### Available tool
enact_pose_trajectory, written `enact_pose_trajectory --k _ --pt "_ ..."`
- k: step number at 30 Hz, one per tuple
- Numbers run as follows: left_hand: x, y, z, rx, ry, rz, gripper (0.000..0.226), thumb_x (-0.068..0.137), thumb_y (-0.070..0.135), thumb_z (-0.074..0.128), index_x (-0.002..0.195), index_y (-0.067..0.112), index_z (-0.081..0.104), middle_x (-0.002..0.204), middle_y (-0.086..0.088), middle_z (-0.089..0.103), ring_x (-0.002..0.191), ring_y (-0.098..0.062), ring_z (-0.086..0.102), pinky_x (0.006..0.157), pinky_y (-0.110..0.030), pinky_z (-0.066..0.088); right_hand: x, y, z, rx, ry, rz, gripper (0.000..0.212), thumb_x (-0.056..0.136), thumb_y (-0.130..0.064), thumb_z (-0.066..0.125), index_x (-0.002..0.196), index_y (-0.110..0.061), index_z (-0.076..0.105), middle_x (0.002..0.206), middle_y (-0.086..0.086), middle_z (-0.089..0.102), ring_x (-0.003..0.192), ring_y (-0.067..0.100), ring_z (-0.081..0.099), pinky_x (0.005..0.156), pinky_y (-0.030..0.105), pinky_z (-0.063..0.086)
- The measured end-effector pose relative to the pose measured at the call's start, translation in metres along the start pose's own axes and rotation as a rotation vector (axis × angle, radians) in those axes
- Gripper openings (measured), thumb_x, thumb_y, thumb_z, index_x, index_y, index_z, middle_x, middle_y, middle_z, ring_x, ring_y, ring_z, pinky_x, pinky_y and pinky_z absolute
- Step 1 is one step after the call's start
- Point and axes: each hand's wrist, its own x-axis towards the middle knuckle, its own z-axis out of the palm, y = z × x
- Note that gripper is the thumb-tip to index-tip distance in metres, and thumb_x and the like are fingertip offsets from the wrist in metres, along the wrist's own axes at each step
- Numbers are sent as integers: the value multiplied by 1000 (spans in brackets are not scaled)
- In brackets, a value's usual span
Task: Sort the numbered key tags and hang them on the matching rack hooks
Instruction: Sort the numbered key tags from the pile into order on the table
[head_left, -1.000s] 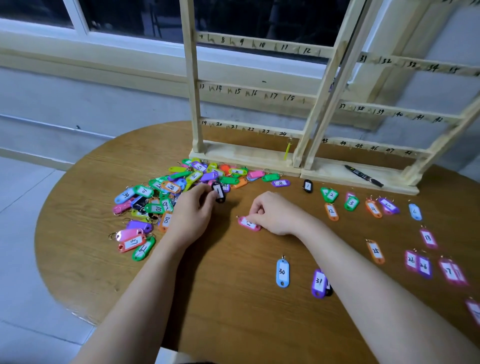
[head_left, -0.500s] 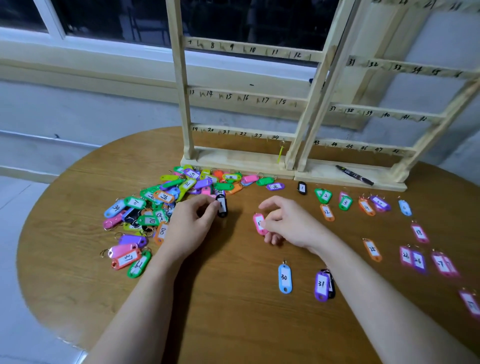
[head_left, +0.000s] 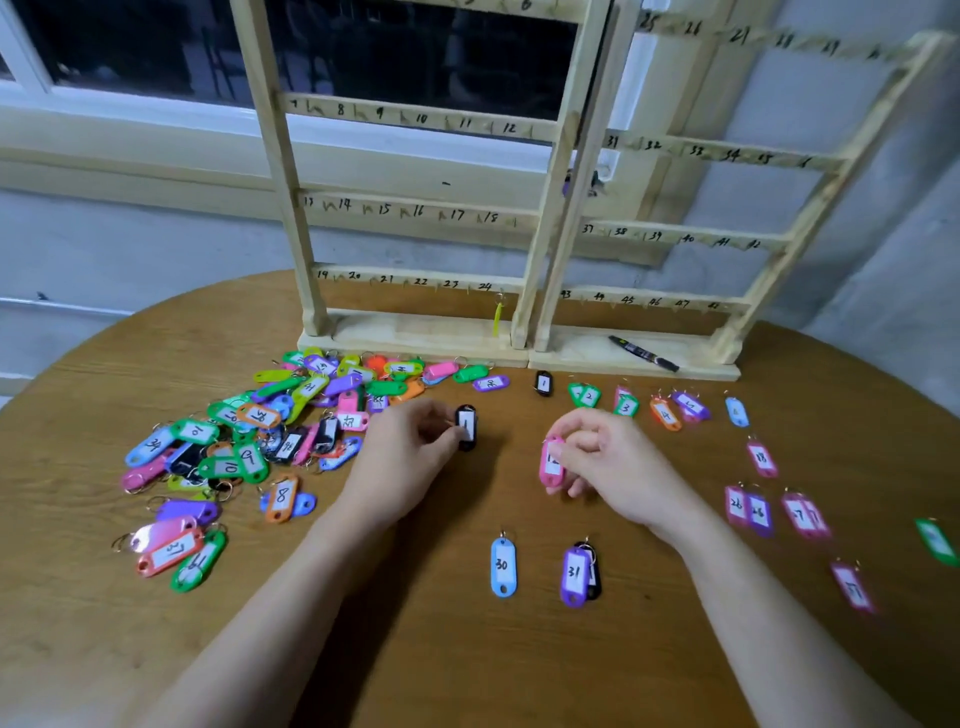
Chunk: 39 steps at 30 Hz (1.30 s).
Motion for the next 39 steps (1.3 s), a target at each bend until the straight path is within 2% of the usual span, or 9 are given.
enact_pose_trajectory --k 4,7,10,12,17,26,30,33,39 --pt "32 15 36 31 -66 -13 10 92 24 72 96 28 64 79 5 74 72 -11 67 59 -21 47 -4 14 -17 60 41 0 6 101 -15 61 104 -11 64 81 8 77 73 20 75 66 32 56" --pt "56 25 59 52 -33 -8 8 94 26 69 87 21 68 81 9 71 77 -8 64 63 -14 44 -6 23 -30 54 48 16 8 100 -18 63 103 -12 65 83 5 77 75 17 75 67 31 57" --pt "76 31 77 56 11 -39 15 94 24 69 80 19 71 71 11 64 67 -4 56 55 -10 38 -11 32 -42 87 79 33 7 98 -17 66 103 -12 67 87 7 75 75 16 74 64 27 56" --pt "87 33 87 73 25 -71 15 93 26 70 78 23 70 71 10 63 70 -10 57 58 -17 40 -15 38 -47 114 80 37 5 97 -15 66 101 -12 68 88 8 75 75 17 73 63 25 56" --pt "108 30 105 154 94 -135 13 89 36 70 77 30 72 83 2 72 95 -27 64 85 -42 55 -18 52 -58 111 79 30 4 97 -16 67 99 -17 70 87 4 74 77 15 73 65 25 57" --pt "105 27 108 258 151 -86 14 87 36 72 87 23 78 82 2 67 97 -31 58 86 -44 50 -13 60 -64 83 67 43 9 98 -15 65 103 -19 72 87 -4 75 76 9 71 65 23 58" --pt "95 19 88 415 231 4 19 92 33 67 103 19 73 105 -10 62 104 -33 54 91 -41 43 -11 58 -60 86 59 31 9 97 -13 66 103 -16 73 88 -3 74 78 12 72 66 24 59" --pt "84 8 70 639 194 35 33 94 35 64 122 18 67 115 -16 58 111 -37 50 94 -44 39 -6 57 -51 71 54 24 9 96 -11 67 102 -15 73 89 1 73 80 19 72 64 24 59" --pt "67 -5 44 709 169 124 16 92 24 66 102 15 74 99 -12 63 97 -37 56 84 -44 41 5 56 -41 6 111 35 10 97 -11 65 99 -16 73 88 1 72 81 24 71 62 24 58"
